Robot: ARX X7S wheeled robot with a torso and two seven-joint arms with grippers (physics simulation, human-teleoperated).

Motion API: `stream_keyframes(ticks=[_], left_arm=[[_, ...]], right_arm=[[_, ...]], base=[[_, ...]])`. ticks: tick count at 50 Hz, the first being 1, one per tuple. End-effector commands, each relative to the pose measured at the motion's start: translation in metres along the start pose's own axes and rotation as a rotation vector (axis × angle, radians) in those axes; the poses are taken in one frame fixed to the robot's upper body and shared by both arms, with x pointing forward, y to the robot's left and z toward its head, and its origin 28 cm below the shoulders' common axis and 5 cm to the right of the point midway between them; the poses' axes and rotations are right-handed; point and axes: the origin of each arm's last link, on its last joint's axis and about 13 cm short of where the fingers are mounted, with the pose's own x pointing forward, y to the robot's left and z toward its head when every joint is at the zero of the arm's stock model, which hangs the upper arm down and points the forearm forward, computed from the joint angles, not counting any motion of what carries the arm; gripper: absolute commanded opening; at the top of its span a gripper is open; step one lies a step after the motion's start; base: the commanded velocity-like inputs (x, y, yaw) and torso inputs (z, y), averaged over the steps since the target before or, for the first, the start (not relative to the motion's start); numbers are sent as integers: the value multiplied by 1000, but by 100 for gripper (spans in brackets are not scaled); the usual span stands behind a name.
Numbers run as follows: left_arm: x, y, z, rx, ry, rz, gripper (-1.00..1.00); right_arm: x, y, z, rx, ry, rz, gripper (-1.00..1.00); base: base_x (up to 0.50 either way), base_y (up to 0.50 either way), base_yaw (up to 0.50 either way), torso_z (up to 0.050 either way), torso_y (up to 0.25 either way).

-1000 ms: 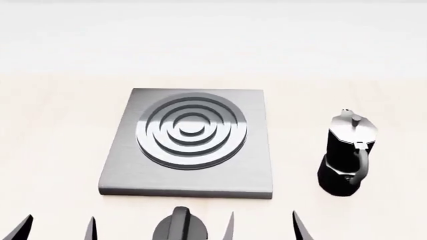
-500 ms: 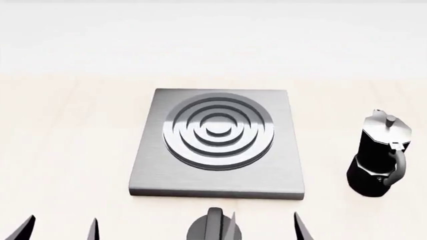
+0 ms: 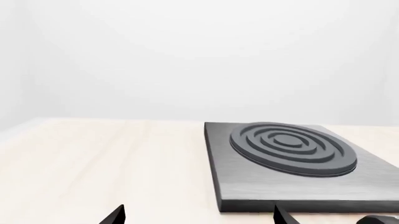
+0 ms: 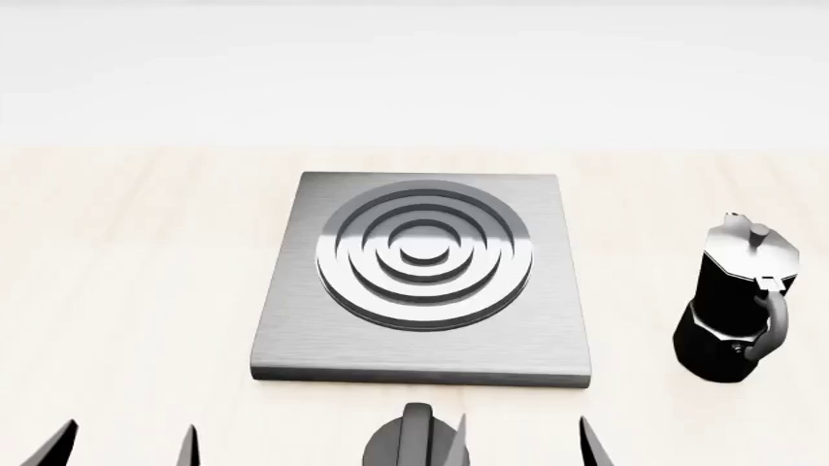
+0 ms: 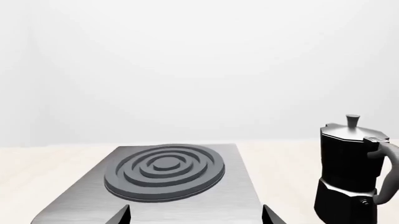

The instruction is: Put the moka pot on the stove.

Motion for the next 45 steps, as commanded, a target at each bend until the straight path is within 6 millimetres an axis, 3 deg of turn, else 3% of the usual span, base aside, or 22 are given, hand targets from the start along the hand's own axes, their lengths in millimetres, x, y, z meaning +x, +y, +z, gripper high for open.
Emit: stream_keyframes(ticks=[1, 22, 23, 24, 25, 26, 36, 45], left_arm=[[0, -1, -2, -14, 11, -11, 100], [-1, 2, 1, -16, 16, -10, 100], [-1, 1, 1, -15, 16, -12, 100], [-1, 1, 1, -15, 16, -13, 100], [-1, 1, 1, -15, 16, -13, 100], [-1, 1, 1, -16, 16, -14, 100], [1, 2, -3, -16, 15, -12, 100], [2, 3, -7, -13, 18, -10, 100]], right_arm=[[0, 0, -4, -12, 15, -17, 100], [-2, 4, 3, -121, -7, -23, 100], [23, -11, 16, -146, 31, -26, 100], [59, -39, 26, -147, 87, -26, 100], [95, -53, 47, -131, 1, -32, 100], [106, -60, 50, -128, -10, -31, 100], [126, -70, 72, -171, -26, -33, 100], [137, -79, 79, -177, -20, -53, 100]], base=[[0, 0, 0, 0, 0], [0, 0, 0, 0, 0], [0, 0, 0, 0, 0], [0, 0, 0, 0, 0], [0, 0, 0, 0, 0], [0, 0, 0, 0, 0], [0, 0, 0, 0, 0], [0, 0, 0, 0, 0]])
